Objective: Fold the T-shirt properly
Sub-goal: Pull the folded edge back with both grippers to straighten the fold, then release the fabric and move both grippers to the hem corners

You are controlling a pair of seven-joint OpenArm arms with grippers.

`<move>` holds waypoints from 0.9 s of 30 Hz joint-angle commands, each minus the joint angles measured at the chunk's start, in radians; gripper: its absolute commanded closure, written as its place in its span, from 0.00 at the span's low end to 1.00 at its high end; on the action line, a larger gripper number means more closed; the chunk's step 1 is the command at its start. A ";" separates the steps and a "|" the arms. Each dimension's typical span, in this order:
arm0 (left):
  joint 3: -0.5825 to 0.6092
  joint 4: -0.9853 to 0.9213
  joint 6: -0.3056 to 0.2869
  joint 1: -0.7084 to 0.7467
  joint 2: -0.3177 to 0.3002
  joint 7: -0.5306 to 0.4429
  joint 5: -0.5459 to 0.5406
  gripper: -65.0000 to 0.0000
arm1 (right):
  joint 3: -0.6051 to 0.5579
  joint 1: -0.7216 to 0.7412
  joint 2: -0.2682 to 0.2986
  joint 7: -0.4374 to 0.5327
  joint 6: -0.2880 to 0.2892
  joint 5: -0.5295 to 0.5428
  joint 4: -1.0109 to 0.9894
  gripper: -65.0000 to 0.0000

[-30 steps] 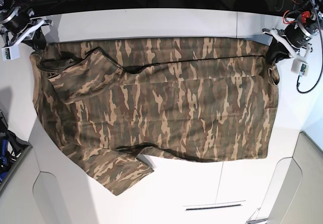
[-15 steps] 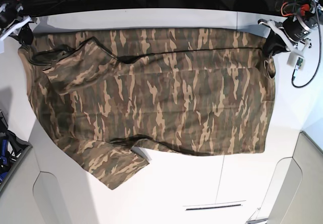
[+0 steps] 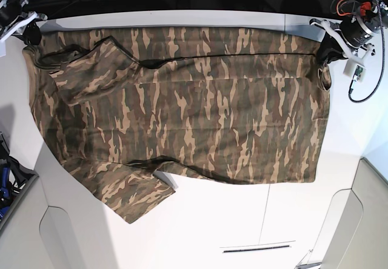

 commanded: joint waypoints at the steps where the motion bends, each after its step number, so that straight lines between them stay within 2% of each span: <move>1: -0.008 0.016 0.006 0.003 -0.016 -0.010 -0.004 0.95 | 0.009 -0.004 0.016 0.020 0.000 0.011 0.016 1.00; 4: -0.008 0.016 0.036 0.002 -0.016 -0.010 0.014 0.71 | 0.010 -0.003 0.017 0.025 0.000 0.008 0.016 0.97; 6: -0.008 0.016 0.035 0.002 -0.016 -0.003 0.018 0.60 | 0.014 -0.002 0.017 0.046 0.000 0.000 0.016 0.76; 7: -0.008 0.016 0.035 0.002 -0.016 -0.003 0.018 0.58 | 0.023 -0.002 0.017 0.063 0.000 0.000 0.016 0.68; 8: -0.009 0.016 0.035 0.002 -0.016 -0.003 0.019 0.58 | 0.037 0.000 0.017 0.082 0.000 0.001 0.016 0.65; 10: -0.017 0.017 0.036 0.002 -0.016 -0.004 0.019 0.58 | 0.079 0.012 0.017 0.107 0.000 0.001 0.016 0.65; 16: -0.121 0.017 0.046 -0.001 -0.017 -0.004 0.006 0.58 | 0.221 0.109 0.029 0.106 -0.001 0.012 0.016 0.65; 21: -0.230 0.017 0.043 -0.018 -0.017 -0.004 -0.070 0.58 | 0.228 0.185 0.062 0.108 -0.001 0.001 0.016 0.65; 27: -0.296 0.017 0.042 -0.064 -0.017 -0.005 -0.080 0.58 | 0.227 0.276 0.093 0.115 -0.001 0.000 0.012 0.65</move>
